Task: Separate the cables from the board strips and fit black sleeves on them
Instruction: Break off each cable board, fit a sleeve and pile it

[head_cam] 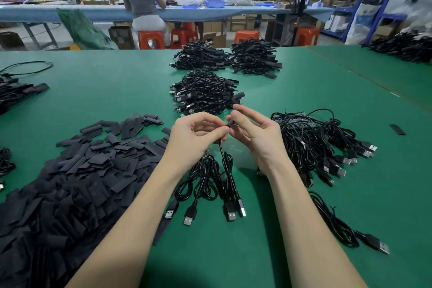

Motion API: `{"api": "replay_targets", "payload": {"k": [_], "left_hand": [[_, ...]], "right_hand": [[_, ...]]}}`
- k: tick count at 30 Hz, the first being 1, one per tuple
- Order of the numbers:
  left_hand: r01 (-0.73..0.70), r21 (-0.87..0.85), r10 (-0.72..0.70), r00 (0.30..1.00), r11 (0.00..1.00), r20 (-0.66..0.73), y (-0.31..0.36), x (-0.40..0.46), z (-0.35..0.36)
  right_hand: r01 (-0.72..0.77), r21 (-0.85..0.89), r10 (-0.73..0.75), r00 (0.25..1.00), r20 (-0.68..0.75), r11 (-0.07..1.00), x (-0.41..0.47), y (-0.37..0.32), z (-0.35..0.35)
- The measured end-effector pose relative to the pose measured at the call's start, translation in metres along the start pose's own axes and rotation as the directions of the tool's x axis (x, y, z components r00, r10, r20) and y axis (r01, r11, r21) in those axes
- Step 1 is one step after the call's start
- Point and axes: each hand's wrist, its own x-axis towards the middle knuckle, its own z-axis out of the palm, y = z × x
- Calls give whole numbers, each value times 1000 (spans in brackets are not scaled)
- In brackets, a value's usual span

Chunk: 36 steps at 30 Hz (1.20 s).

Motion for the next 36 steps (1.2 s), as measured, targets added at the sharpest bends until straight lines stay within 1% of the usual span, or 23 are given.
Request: {"api": "replay_targets", "payload": {"k": [10,15,17,19,21,23,24,25,28,29,31,34,35,36], "left_hand": [[41,-90,-44,999,995,-31,-4,1,5],[52,-96,-56,998,994,-34,-4,1,3],[60,-63,-62,997,996,-35,-4,2,6],[109,13,-108,994,994,-11,-3,2,11],[196,135,-207,975,971,81,-1,3,15],[219,235,-268,942,947,203,3,3,18],[216,246,-275,930,945,243,6,3,18],[214,246,-277,925,945,259,9,3,18],[218,293,-294,924,931,246,16,4,17],[231,281,-302,922,931,243,17,3,18],[258,169,-291,931,951,219,19,2,19],[241,-23,-237,965,970,114,29,15,21],[218,-40,-214,973,975,80,33,25,21],[180,-2,-179,983,984,48,36,36,21]], "right_hand": [[36,-34,-36,999,-10,999,0,6,2],[43,-50,-43,999,-9,998,2,7,1],[49,-63,-50,999,-22,997,2,6,1],[54,-39,-57,996,-69,998,3,2,0],[64,41,-57,987,-151,997,5,-5,-4],[90,120,-62,975,-215,989,7,-11,-8],[104,145,-67,968,-240,984,7,-13,-9],[117,162,-71,962,-263,980,7,-14,-9],[143,181,-81,947,-312,973,7,-14,-8],[147,179,-84,944,-320,973,7,-14,-6],[151,174,-87,941,-328,973,9,-15,-5],[118,144,-67,946,-318,983,11,-14,-5],[101,128,-55,946,-320,987,11,-12,-5],[80,109,-41,945,-324,991,11,-11,-5]]}}
